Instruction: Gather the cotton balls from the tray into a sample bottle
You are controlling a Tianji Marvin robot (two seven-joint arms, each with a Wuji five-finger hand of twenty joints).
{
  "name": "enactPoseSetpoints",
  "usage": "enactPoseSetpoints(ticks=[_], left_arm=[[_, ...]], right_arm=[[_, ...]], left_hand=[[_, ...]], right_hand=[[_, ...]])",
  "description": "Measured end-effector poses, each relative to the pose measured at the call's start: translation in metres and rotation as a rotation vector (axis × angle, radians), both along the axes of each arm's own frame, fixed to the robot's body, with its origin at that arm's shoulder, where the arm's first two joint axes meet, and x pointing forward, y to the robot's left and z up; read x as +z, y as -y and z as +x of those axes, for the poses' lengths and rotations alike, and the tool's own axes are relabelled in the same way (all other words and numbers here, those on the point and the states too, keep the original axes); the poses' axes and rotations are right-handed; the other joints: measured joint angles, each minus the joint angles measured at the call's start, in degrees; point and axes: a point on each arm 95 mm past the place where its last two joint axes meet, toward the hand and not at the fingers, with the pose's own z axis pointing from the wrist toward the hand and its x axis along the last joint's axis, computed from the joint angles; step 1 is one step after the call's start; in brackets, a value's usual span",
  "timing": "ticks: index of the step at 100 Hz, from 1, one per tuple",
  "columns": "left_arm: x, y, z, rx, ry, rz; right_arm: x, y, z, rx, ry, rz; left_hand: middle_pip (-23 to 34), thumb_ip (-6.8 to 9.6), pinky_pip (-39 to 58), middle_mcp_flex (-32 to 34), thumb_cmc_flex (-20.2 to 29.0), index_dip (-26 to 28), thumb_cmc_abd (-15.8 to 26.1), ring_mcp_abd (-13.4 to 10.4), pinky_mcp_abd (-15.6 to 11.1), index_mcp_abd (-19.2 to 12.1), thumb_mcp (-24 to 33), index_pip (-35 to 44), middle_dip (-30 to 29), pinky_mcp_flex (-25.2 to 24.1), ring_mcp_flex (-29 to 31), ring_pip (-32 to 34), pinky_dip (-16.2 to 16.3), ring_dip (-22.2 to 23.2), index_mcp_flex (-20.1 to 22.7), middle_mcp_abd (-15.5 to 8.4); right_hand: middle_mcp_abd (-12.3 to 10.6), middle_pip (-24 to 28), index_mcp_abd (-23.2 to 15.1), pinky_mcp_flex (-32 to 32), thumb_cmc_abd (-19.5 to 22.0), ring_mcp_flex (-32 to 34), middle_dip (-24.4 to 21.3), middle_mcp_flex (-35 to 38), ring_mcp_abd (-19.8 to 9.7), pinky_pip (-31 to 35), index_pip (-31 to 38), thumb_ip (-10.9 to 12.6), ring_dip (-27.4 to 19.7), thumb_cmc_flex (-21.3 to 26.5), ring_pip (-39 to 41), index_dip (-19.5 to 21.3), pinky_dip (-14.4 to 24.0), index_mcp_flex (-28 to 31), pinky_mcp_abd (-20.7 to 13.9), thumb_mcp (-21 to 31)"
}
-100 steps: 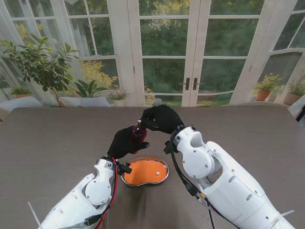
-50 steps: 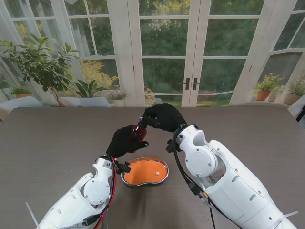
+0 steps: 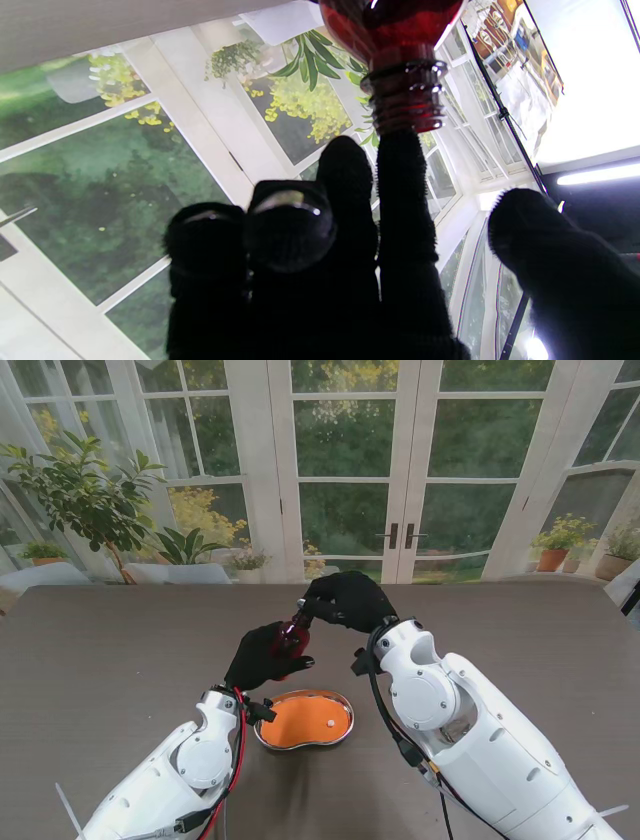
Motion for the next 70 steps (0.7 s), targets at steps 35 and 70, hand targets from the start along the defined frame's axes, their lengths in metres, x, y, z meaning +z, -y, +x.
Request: enactPoseSetpoints(ticks=[35,70], left_arm=[[0.003,-0.004,-0.005,0.005,-0.003,0.012],[0.01,-0.02,-0.014,0.008,0.003,0.051]], right_arm=[[0.007,0.011,0.003,-0.075,0.035,0.009],[-0.003,0.022,0.008,-0.061,0.048,-0.072]], left_hand=[[0.0,0.0,0.0,0.0,0.0,0.0,0.0,0.0,0.0,0.0,0.0,0.0,0.0,0.0,0.0,0.0,0.0,0.0,0.0,0.0],[0.0,0.0,0.0,0.0,0.0,0.0,0.0,0.0,0.0,0.0,0.0,0.0,0.0,0.0,0.0,0.0,0.0,0.0,0.0,0.0]], right_hand=[[0.0,-0.6,1.6,0.0,-2.6,0.0,-0.6,-0.7,0.0,0.0,-1.1,0.0,0.0,1.6,0.0,0.0,0.0,-5.0,0.0,-0.1],[0.0,-0.7,2.4,0.0,-18.4,0.0,-1.2,-2.2,-0.2,0.0,-1.6,0.0,0.0,8.2,-0.8,0.0,0.0,-7.8,0.0,4.7]])
